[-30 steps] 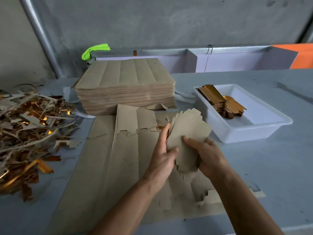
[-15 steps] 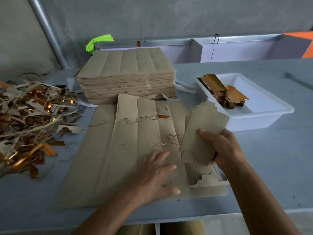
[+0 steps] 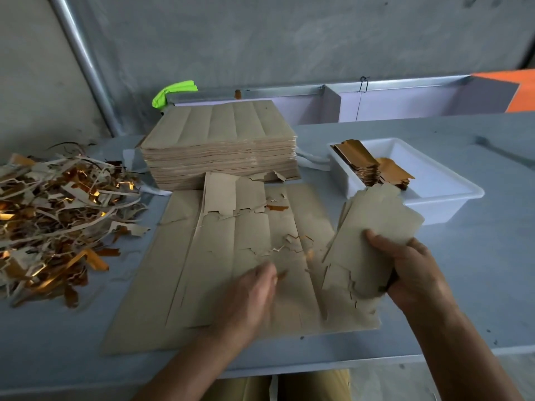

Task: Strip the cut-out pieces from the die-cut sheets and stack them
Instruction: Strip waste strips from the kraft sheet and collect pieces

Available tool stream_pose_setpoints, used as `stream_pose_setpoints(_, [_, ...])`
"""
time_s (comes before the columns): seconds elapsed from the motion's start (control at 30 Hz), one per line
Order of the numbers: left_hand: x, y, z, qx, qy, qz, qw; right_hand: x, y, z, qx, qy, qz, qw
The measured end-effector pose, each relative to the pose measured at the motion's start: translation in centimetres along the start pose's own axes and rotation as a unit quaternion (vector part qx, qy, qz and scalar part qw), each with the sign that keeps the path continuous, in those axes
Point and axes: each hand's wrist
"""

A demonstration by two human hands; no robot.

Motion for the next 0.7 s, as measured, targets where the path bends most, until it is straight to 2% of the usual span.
stream_pose_setpoints(0.07, [0.3,1.0,-1.3,-0.084,-0.120,-0.107,0.983,0.8,-0.2,0.4,-0.010,0.030,-0.028,0.999])
stream_pose_setpoints(0.1, [0.7,1.6,-1.8,-0.130,-0.179,-0.171,0.960,1.0,-0.3,0.6,-0.019,0.031,-0.044,0.998])
stream_pose_setpoints(0.13, [1.2,2.2,-2.2,-0.158,-0.238,-0.240,0.927,1.1,-0.3,0.8,-0.030,0.018,-0.060,0.998])
stream_pose_setpoints(0.2, [2.1,3.1,-2.8,-0.175,-0.371,-0.368,0.834,0.7,-0.1,1.1,-0.062,-0.061,-0.096,0.992])
stream_pose_setpoints(0.27, [3.2,3.6,-2.8,-0.171,-0.458,-0.450,0.747,0.0,0.0,1.7,-0.079,-0.178,-0.137,0.971])
stream_pose_setpoints(0.33, [4.0,3.7,-2.8,-0.157,-0.514,-0.482,0.692,-0.9,-0.1,2.0,-0.052,-0.306,-0.178,0.934])
stream_pose_setpoints(0.4, [4.5,3.6,-2.7,-0.138,-0.577,-0.485,0.643,-2.0,-0.1,2.7,0.023,-0.414,-0.209,0.886])
stream_pose_setpoints(0.47, [4.6,3.4,-2.7,-0.118,-0.636,-0.471,0.599,-3.3,-0.2,4.0,0.096,-0.480,-0.198,0.850])
stream_pose_setpoints(0.57, [4.7,3.1,-2.3,-0.119,-0.650,-0.460,0.593,-5.1,-0.1,6.4,0.173,-0.539,-0.148,0.811])
stream_pose_setpoints(0.63, [4.9,3.1,-2.0,-0.131,-0.644,-0.450,0.605,-5.9,-0.1,8.2,0.189,-0.532,-0.098,0.820])
stream_pose_setpoints(0.7, [4.4,2.7,-2.1,-0.136,-0.667,-0.399,0.614,-6.3,-0.3,9.9,0.184,-0.490,-0.022,0.852])
Point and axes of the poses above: each hand's wrist, its own y-axis towards the middle knuckle, its own z-axis out of the palm, x = y × z, and after that the axes turned 6 degrees about y, right-handed
